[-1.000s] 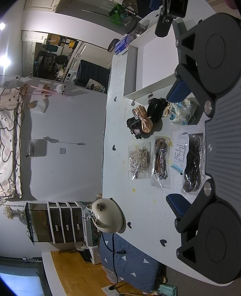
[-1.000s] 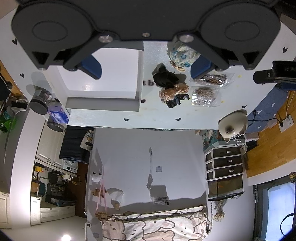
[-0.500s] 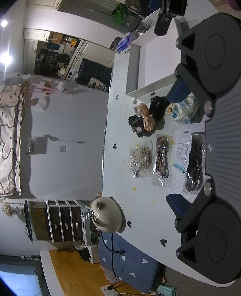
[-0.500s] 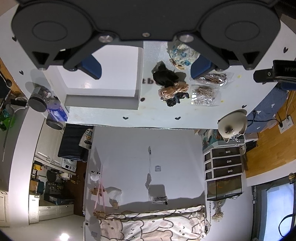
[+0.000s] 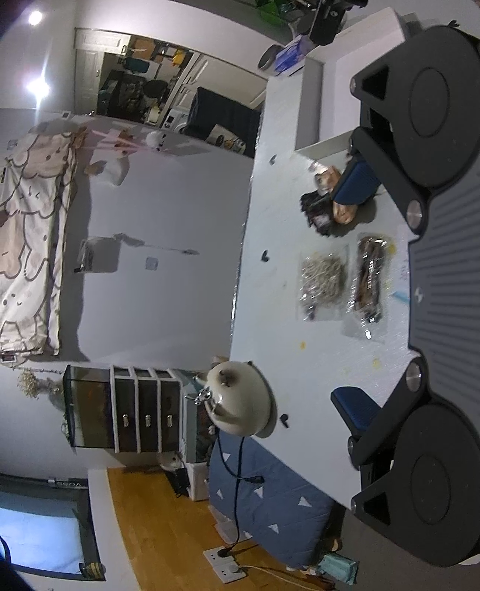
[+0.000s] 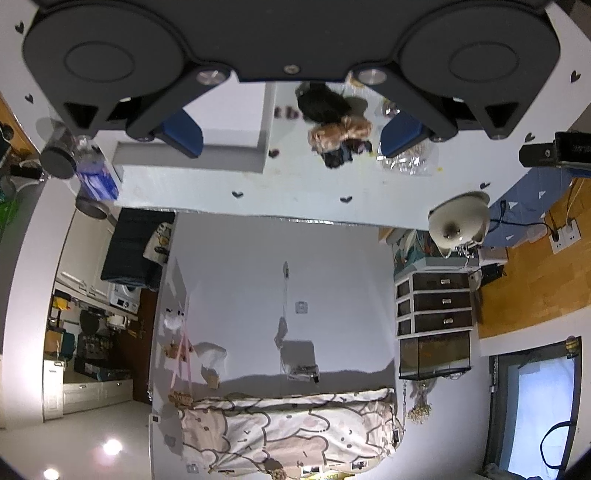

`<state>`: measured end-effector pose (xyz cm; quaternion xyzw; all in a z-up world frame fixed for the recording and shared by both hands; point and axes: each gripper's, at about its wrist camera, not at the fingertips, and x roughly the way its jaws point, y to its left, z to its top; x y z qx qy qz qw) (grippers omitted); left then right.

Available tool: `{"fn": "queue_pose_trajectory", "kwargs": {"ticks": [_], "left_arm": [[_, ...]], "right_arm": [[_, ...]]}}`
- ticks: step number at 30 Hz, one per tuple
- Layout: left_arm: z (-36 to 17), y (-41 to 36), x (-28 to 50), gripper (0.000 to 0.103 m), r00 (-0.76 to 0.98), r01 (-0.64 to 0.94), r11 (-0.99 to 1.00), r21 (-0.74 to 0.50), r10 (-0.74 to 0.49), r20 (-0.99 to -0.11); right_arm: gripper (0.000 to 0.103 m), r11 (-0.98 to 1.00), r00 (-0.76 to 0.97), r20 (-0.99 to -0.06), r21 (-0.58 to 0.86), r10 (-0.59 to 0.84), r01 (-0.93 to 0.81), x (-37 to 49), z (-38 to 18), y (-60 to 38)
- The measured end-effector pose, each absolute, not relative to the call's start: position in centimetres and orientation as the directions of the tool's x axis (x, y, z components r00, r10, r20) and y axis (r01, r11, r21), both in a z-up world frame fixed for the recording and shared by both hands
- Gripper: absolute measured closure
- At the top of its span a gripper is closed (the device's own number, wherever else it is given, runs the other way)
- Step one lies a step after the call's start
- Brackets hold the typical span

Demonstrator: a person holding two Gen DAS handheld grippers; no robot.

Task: Organize soft objects
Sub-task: 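Grasp the blue floral pouch with the right tool while the left tool grasps the white printed packet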

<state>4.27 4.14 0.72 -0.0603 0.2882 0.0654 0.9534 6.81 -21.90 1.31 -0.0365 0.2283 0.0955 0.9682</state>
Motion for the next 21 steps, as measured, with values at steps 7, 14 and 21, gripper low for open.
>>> {"fn": "queue_pose_trajectory", "kwargs": {"ticks": [7,14,21], "left_arm": [[-0.3,5.3,7.0,0.0,0.811,-0.146,0.986,-0.083,0.071,-0.581],[-3.0,4.8,9.8,0.002,0.743,-0.07,0.994,-0.082,-0.003,-0.669],[-6.4,3.5,12.4,0.003,0.648,0.013,0.998,-0.059,-0.053,-0.759]], "right_arm": [[0.0,0.97,0.875,-0.436,-0.015,0.211,-0.242,9.7,1.2,-21.0],[0.0,0.959,0.856,-0.459,-0.029,0.237,-0.281,12.2,-0.8,-19.9],[0.0,0.941,0.793,-0.554,-0.052,0.252,-0.335,13.5,-3.9,-18.7]]}}
